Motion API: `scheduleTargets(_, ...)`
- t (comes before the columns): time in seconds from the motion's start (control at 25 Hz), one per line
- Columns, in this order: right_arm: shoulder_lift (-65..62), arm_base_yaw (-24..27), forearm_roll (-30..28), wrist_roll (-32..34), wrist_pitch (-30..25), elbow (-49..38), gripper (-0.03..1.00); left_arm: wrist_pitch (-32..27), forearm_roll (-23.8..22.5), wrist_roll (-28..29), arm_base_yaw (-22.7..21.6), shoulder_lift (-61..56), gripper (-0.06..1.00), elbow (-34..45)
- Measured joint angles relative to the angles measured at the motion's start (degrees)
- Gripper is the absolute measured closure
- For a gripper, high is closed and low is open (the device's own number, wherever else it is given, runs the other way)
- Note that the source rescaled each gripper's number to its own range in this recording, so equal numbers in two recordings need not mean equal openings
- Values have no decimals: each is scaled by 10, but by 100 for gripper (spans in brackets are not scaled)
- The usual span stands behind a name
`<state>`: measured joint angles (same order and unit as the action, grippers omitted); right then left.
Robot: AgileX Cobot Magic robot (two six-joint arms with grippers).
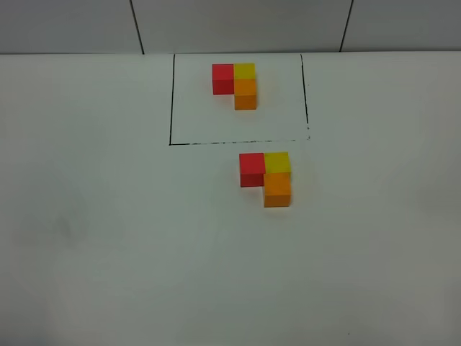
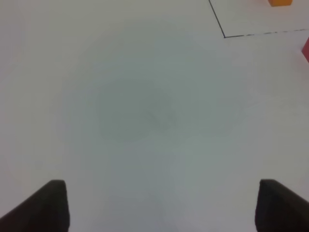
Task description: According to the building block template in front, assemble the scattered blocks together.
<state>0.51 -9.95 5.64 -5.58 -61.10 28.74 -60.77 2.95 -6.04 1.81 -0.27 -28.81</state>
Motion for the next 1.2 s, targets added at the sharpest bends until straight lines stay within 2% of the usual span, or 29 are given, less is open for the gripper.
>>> scheduleTargets(1.2, 0, 0, -1, 0, 0, 0, 13, 0, 0, 0, 0, 0, 23, 0)
